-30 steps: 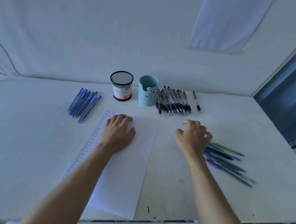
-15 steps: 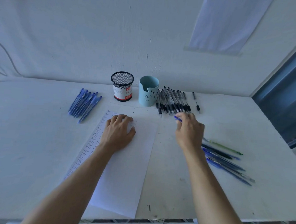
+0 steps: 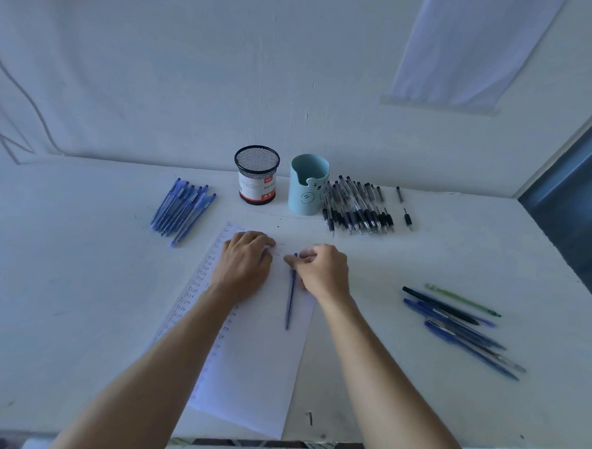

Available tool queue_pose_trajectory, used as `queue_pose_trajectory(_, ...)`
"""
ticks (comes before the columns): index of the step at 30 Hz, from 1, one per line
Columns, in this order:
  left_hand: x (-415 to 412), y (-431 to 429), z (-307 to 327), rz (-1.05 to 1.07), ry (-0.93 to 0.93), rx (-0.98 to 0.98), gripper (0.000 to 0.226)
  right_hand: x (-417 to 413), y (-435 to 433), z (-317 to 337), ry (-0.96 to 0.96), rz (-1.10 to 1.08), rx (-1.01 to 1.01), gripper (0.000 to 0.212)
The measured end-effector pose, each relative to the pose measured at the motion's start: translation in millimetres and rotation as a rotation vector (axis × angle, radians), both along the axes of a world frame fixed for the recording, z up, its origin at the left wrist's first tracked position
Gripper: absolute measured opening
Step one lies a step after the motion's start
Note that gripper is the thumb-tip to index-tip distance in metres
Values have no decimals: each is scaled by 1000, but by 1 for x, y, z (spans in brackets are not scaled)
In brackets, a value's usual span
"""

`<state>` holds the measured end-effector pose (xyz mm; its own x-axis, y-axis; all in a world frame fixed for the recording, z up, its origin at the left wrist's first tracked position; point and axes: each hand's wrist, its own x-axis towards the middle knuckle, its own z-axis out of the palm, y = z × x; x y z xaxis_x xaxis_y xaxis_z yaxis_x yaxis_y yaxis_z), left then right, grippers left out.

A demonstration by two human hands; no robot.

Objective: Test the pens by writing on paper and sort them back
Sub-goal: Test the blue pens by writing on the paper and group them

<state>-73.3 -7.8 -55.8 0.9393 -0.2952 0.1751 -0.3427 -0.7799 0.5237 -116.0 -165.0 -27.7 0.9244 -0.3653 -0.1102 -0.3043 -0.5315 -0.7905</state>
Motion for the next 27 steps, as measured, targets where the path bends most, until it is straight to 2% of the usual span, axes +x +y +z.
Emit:
queue_pose_trajectory(2, -2, 0, 3, -23, 12, 23, 46, -2, -5, 0, 11, 17, -201, 32)
queue_pose_trajectory(4, -5, 0, 6, -76, -3, 109, 60, -5, -13, -3, -33, 8, -400, 27)
queue_pose_trajectory(6, -9, -1, 7, -135, -17, 227, 67, -10, -24, -10, -98, 64, -519, 18)
queue_pose_trajectory(7, -9, -1, 8, -152, -17, 275, 68, -12, -29, -15, -100, 116, -550, 22)
queue_pose_trajectory(10, -8, -4, 12, -175, 0, 330, 57, -22, -38, -25, -136, 196, -587, 34)
queue_pose_trajectory(14, -4, -5, 20, -177, 109, 244, 22, -30, -38, -29, -95, 280, -673, 43)
queue_pose_trajectory(17, 0, -1, 25, -126, 156, 161, 13, -32, -38, -30, -30, 319, -678, 46)
queue_pose_trajectory(19, 3, 0, 33, -53, 174, 54, 13, -33, -38, -32, -16, 344, -654, 49)
queue_pose_trajectory(21, 3, 0, 43, 35, 246, -135, 19, -33, -38, -33, -10, 369, -645, 57)
queue_pose_trajectory(25, 0, -4, 54, 152, 457, -812, 20, -31, -38, -36, -6, 381, -663, 75)
queue_pose_trajectory(27, -2, -9, 56, 221, 562, -1013, 21, -32, -38, -36, 4, 402, -692, 80)
